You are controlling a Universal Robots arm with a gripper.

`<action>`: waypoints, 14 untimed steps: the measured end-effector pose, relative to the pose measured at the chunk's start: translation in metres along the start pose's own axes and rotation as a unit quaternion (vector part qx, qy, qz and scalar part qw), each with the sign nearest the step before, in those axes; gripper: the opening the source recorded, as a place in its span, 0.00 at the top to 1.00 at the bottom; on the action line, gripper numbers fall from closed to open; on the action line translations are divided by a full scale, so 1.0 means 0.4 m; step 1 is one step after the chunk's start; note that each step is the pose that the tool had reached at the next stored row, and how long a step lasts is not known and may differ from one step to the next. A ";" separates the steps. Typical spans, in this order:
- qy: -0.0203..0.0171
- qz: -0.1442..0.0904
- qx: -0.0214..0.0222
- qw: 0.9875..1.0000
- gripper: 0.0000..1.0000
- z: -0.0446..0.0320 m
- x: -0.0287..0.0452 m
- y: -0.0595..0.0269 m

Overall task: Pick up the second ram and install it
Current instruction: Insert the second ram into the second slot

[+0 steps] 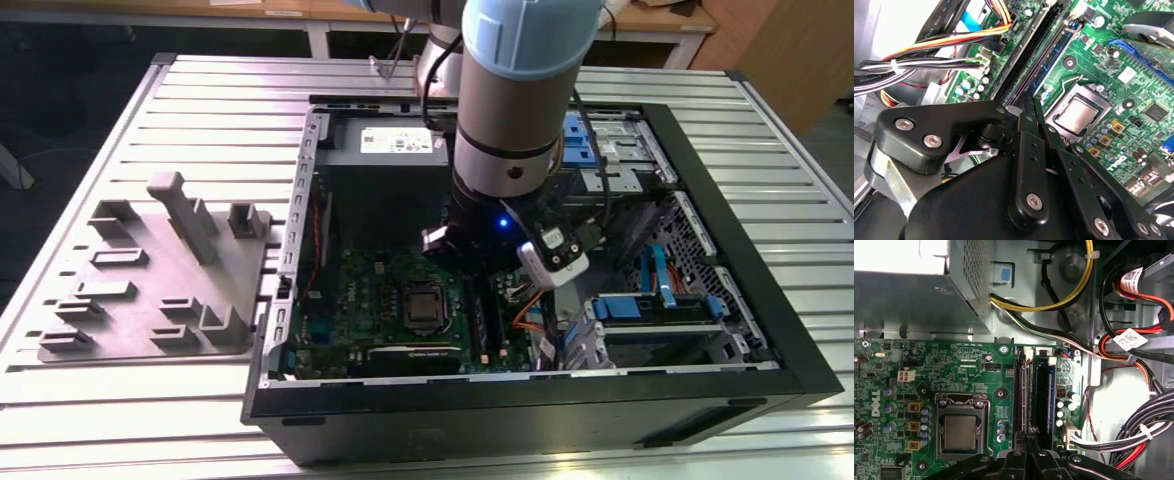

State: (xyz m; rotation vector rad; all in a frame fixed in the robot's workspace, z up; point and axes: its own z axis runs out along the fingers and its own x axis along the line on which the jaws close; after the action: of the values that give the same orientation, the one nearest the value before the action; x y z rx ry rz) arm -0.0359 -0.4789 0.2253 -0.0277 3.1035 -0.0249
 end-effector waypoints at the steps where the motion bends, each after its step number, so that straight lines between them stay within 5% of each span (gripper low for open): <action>1: 0.000 0.000 0.000 1.000 0.89 0.000 0.000 -0.001; 14: 0.000 0.000 0.002 1.000 0.89 0.000 0.000 -0.002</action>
State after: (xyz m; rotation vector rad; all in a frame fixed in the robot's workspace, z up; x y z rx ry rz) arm -0.0358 -0.4798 0.2251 -0.0279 3.1035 -0.0321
